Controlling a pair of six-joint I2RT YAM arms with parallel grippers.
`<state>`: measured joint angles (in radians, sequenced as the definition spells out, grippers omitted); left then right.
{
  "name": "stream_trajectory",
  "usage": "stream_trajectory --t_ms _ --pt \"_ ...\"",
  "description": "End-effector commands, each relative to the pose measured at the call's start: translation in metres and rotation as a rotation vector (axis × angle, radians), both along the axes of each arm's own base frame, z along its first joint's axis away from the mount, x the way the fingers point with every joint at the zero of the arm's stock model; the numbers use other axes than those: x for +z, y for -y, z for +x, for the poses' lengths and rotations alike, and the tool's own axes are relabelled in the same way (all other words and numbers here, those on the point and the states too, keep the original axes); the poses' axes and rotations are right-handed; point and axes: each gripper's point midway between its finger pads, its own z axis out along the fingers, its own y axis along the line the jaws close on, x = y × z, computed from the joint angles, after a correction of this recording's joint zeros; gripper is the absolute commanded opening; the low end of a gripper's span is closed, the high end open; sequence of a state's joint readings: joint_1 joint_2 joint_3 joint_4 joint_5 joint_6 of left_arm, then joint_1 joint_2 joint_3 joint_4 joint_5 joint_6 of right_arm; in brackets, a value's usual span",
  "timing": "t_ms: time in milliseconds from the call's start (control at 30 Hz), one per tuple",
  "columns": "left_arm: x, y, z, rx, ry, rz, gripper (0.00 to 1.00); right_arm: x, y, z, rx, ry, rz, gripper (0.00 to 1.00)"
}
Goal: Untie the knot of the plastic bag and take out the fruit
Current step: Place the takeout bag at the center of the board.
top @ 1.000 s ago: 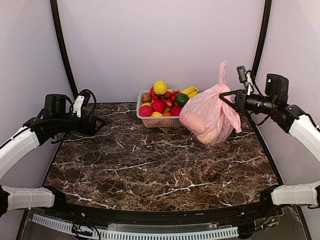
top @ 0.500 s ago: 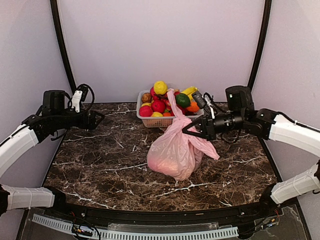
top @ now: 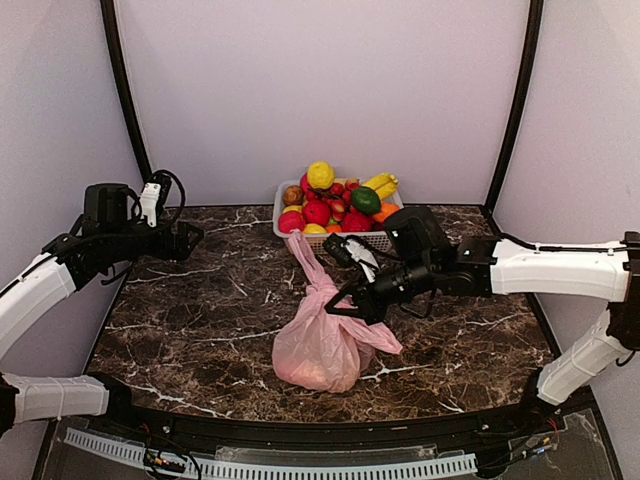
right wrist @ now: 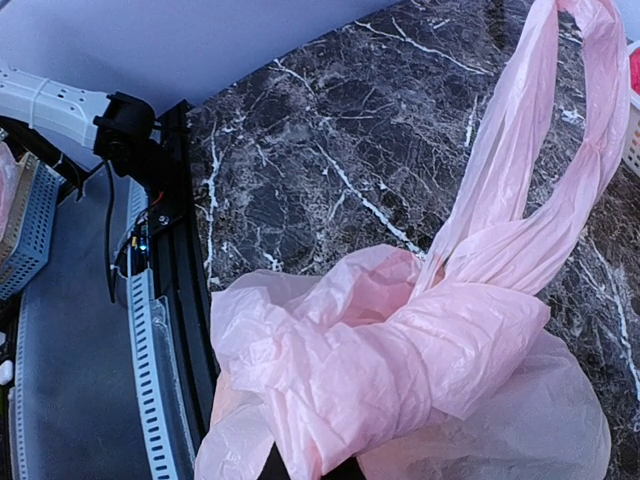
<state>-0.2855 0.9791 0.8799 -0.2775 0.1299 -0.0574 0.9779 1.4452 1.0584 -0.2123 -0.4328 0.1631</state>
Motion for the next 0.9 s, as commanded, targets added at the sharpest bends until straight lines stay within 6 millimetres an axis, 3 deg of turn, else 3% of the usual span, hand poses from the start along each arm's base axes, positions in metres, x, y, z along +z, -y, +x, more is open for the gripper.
stream_trajectory --t_ms 0,100,133,267,400,533,700,833,867 --pt "-0.004 0.001 -0.001 0.002 -0.003 -0.010 0.99 -0.001 -0.015 0.012 -0.053 0.096 0.009 0.00" --pt "-0.004 0.003 -0.001 -0.011 -0.004 -0.019 0.99 -0.017 -0.020 0.009 -0.047 0.051 0.000 0.04" --pt "-0.004 0.004 -0.001 -0.012 -0.004 -0.023 0.99 -0.019 -0.021 0.009 -0.048 0.041 0.000 0.12" --pt "-0.006 0.007 -0.002 -0.024 -0.015 -0.040 0.99 -0.013 -0.022 0.010 -0.061 0.044 0.019 0.66" --pt "-0.008 0.014 -0.004 -0.050 -0.031 -0.075 0.99 0.007 -0.019 0.013 -0.080 0.085 0.053 0.89" --pt "-0.008 0.020 -0.008 -0.080 -0.041 -0.107 0.99 0.021 -0.012 0.018 -0.119 0.120 0.065 0.98" --pt "-0.010 0.029 -0.020 -0.093 -0.075 -0.177 0.99 0.025 -0.005 0.037 -0.214 0.144 0.025 0.99" --pt "-0.022 0.041 -0.038 -0.089 -0.139 -0.278 0.99 0.020 0.001 0.056 -0.277 0.111 0.008 0.99" --pt "-0.034 0.048 -0.045 -0.102 -0.170 -0.287 0.99 0.017 0.003 0.062 -0.291 0.091 0.005 0.99"
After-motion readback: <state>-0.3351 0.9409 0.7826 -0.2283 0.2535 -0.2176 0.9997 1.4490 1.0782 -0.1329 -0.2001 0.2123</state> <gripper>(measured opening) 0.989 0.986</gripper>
